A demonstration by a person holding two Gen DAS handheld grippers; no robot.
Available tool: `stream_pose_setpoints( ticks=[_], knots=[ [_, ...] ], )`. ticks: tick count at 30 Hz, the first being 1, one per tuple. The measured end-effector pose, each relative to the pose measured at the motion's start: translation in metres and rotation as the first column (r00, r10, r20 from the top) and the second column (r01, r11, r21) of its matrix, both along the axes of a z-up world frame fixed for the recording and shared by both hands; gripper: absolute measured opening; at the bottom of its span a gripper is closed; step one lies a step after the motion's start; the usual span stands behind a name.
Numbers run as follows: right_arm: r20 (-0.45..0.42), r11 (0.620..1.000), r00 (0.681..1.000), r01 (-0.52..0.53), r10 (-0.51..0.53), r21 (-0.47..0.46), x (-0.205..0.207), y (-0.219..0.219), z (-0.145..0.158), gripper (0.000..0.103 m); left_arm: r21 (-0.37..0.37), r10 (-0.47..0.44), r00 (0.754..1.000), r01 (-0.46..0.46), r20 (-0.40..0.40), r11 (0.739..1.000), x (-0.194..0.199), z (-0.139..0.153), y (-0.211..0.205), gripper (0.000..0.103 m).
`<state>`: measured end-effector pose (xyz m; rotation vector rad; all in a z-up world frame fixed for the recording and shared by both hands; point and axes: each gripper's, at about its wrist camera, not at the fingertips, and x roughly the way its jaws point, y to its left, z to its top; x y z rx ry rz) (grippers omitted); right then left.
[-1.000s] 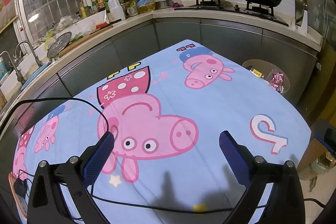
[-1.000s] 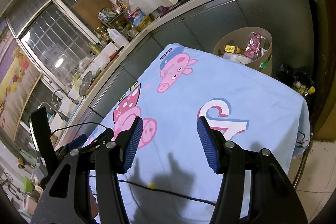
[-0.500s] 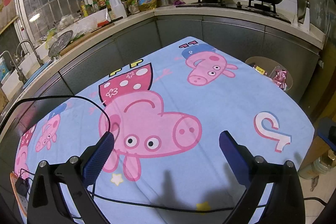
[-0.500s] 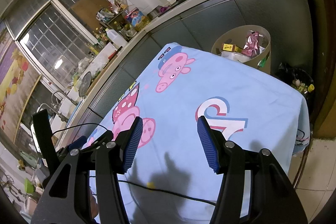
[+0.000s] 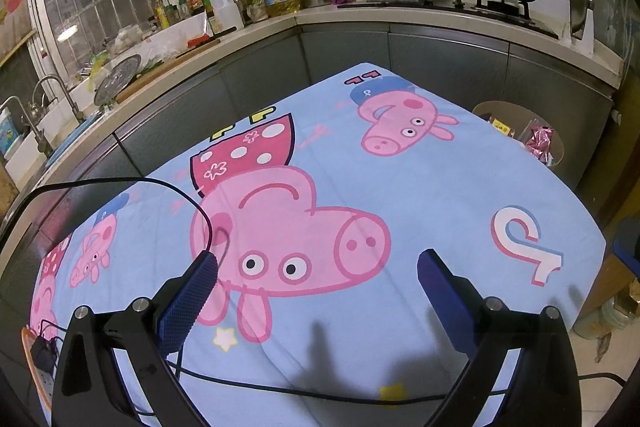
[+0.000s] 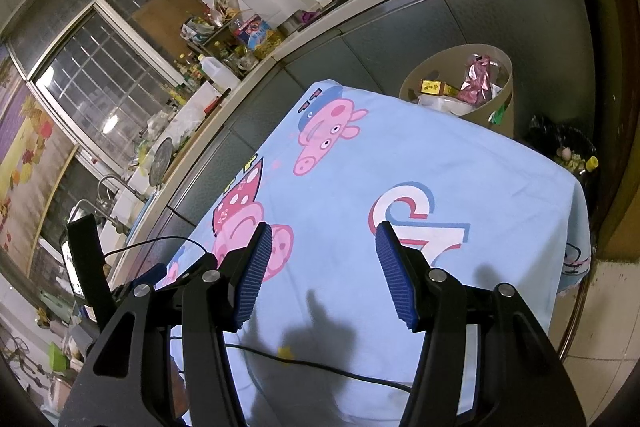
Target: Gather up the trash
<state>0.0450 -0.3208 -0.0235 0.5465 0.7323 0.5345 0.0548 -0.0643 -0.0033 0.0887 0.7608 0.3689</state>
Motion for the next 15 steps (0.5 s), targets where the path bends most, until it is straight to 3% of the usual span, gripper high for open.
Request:
stream_pose_setpoints(
  ticks=[15],
  knots=[
    [-0.003,1.0,1.0,0.001,-0.001,0.003,-0.0002,-0.001,-0.0013,0.054,0.011,0.0,1.0,0.0,-0.02,1.0,0.0003,-0.0068,0.0002,0.099]
  ],
)
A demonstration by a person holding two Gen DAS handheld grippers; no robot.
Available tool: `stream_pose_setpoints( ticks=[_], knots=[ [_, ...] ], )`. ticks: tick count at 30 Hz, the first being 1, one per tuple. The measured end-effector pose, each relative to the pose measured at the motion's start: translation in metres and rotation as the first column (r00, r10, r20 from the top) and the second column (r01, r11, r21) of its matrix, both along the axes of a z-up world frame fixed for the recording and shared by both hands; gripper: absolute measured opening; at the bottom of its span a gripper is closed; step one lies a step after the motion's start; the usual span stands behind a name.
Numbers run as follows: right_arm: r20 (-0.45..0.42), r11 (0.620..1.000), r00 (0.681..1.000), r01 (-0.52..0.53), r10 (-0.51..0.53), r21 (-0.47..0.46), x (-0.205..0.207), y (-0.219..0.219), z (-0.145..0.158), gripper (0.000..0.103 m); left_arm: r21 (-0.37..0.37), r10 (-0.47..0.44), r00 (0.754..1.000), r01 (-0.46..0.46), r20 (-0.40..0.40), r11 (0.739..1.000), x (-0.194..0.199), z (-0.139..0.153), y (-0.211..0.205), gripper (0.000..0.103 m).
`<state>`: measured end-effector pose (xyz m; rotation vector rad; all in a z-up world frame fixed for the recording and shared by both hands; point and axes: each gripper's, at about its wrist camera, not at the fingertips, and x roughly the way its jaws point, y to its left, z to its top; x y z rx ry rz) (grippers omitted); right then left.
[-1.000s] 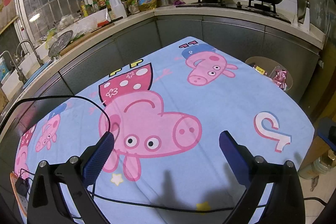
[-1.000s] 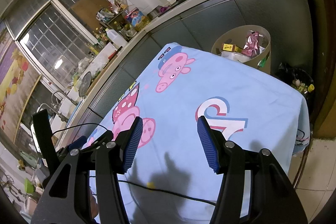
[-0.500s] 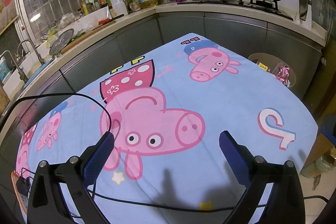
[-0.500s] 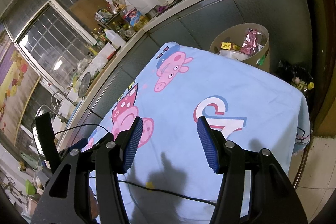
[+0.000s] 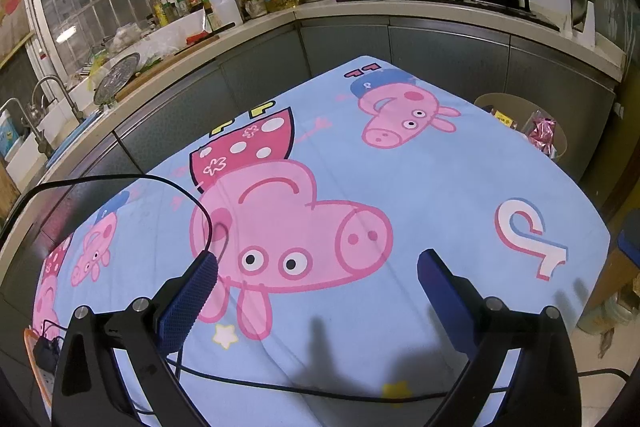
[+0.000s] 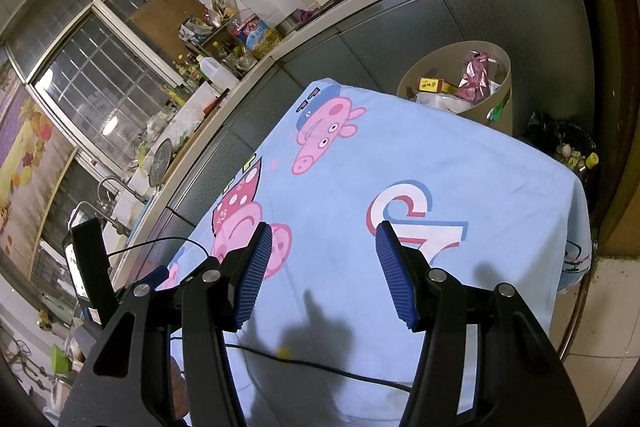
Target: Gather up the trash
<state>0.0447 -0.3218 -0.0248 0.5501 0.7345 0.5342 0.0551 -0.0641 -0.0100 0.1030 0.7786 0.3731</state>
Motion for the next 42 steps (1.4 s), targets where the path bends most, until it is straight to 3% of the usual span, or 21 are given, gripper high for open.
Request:
stream_pose_setpoints(
  ticks=[31,35,42],
  knots=[
    [0.001,1.0,1.0,0.014,-0.014,0.001,-0.004,-0.001,-0.004,0.054,0.01,-0.022,1.0,0.022,-0.012,1.0,0.004,0.0,-0.008,0.099],
    [0.029,0.999,0.999,0.035,-0.035,-0.024,-0.01,-0.003,0.003,0.054,-0.038,-0.046,0.999,0.047,0.013,0.998,0.002,0.006,-0.007,0.099],
    [0.1,0.997,0.994,0.059,-0.053,-0.059,-0.029,-0.003,0.021,0.054,-0.055,-0.092,0.992,0.097,0.082,0.994,-0.003,0.023,-0.016,0.1]
  ],
)
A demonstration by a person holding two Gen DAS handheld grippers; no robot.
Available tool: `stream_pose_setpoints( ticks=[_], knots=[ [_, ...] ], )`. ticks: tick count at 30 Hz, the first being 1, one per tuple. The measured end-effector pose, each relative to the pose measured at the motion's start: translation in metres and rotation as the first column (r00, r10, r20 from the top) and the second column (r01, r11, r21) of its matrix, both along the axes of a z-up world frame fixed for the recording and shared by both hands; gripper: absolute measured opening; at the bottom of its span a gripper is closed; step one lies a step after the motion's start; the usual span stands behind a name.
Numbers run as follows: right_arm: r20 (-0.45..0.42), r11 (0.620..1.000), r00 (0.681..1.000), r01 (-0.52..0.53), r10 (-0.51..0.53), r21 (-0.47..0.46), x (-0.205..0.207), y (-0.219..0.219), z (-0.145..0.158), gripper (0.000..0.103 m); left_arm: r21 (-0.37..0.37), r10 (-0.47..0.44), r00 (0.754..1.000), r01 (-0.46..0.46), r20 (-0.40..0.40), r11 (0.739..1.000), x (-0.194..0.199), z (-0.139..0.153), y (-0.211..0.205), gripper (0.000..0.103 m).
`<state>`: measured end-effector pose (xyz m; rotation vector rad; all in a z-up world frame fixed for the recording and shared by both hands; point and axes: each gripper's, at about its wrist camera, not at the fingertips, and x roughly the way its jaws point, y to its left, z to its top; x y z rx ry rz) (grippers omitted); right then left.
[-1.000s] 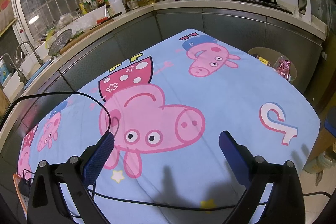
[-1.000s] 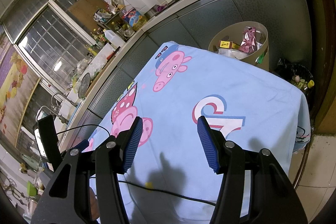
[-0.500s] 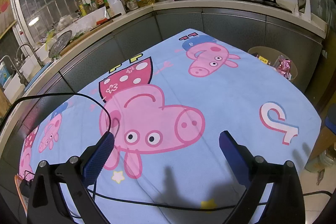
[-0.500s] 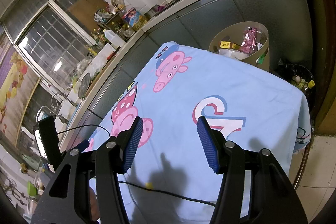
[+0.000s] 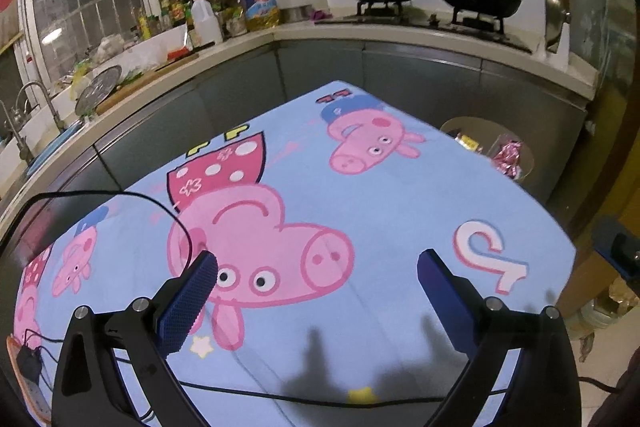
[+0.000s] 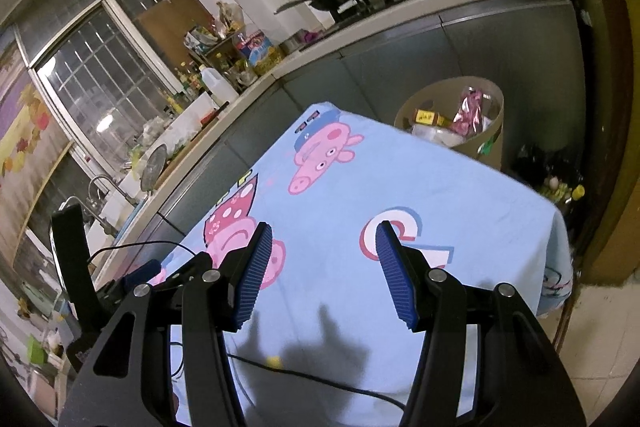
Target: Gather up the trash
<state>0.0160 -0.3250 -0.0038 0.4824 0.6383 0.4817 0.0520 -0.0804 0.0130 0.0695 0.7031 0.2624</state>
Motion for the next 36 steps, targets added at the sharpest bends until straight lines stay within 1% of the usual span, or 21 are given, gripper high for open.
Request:
stream_pose_setpoints(
  ticks=[3,8,12,17,29,36],
  knots=[
    [0.021,1.0,1.0,0.012,-0.012,-0.004,-0.01,-0.001,0.006,0.054,-0.008,-0.017,1.0,0.017,0.023,1.0,-0.003,0.005,-0.003,0.1],
    [0.035,1.0,0.999,0.018,-0.018,-0.011,-0.012,-0.005,0.014,0.054,-0.029,-0.034,0.998,0.036,0.057,0.999,-0.008,0.016,-0.005,0.099],
    [0.073,0.999,0.997,0.033,-0.03,-0.039,-0.02,-0.003,0.022,0.054,-0.009,-0.038,0.996,0.039,0.08,0.999,-0.009,0.024,-0.008,0.099],
    [0.079,0.999,0.996,0.033,-0.03,-0.039,-0.019,-0.004,0.025,0.054,0.0,-0.049,0.994,0.049,0.102,0.999,-0.01,0.032,-0.011,0.1],
    [0.065,0.999,0.997,0.035,-0.033,-0.031,-0.018,-0.006,0.025,0.054,0.0,-0.058,0.992,0.058,0.109,0.998,-0.01,0.034,-0.015,0.1],
    [0.05,0.999,0.998,0.038,-0.038,-0.018,-0.016,-0.01,0.021,0.054,0.007,-0.055,0.994,0.055,0.097,0.998,-0.008,0.033,-0.018,0.099]
  ],
)
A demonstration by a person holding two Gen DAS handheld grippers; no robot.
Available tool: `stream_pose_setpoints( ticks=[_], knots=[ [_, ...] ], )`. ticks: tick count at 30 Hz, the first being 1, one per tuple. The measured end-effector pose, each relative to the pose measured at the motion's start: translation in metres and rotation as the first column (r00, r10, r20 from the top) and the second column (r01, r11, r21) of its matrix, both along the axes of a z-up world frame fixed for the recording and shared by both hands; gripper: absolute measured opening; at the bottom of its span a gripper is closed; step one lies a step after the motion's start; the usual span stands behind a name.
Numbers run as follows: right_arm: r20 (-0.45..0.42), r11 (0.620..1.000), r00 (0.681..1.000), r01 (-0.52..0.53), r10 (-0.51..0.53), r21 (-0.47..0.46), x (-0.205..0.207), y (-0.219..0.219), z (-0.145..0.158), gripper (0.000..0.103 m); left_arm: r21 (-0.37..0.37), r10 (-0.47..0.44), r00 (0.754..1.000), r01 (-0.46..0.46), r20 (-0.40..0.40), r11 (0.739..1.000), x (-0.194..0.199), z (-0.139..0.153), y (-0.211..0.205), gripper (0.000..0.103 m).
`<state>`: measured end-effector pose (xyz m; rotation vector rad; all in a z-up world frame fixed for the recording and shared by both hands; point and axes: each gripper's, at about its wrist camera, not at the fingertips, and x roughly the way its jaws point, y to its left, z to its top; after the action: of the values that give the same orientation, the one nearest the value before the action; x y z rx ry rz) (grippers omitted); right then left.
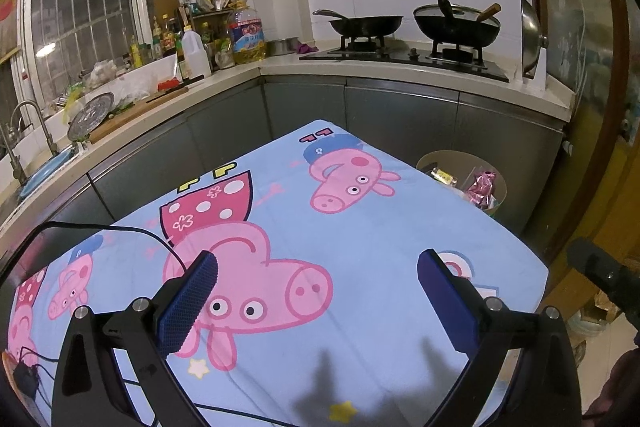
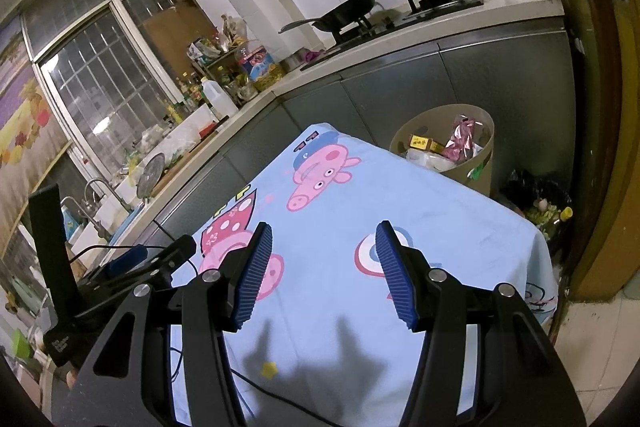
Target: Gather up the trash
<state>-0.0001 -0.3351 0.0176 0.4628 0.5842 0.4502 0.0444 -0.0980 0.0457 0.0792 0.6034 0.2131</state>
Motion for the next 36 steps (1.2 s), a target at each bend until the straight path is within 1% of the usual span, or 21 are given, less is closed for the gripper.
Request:
stream_pose_setpoints(
  ticks=[5,19,36],
  knots=[
    [-0.004,1.0,1.0,0.004,-0.004,0.008,0.0052,-0.0039,-0.0014,0.054,0.017,0.0,1.0,0.0,0.005,1.0,0.0001,-0.0027,-0.0022,0.099],
    [-0.008,1.0,1.0,0.004,-0.004,0.013,0.0078,-0.0063,-0.0024,0.054,0.019,-0.001,1.0,0.001,-0.003,1.0,-0.0006,-0.009,-0.003,0.1],
    [-0.008,1.0,1.0,0.004,-0.004,0.015,0.0088,-0.0072,-0.0024,0.054,0.021,0.0,1.0,0.0,-0.005,1.0,0.0004,-0.0083,-0.0027,0.1]
  ],
)
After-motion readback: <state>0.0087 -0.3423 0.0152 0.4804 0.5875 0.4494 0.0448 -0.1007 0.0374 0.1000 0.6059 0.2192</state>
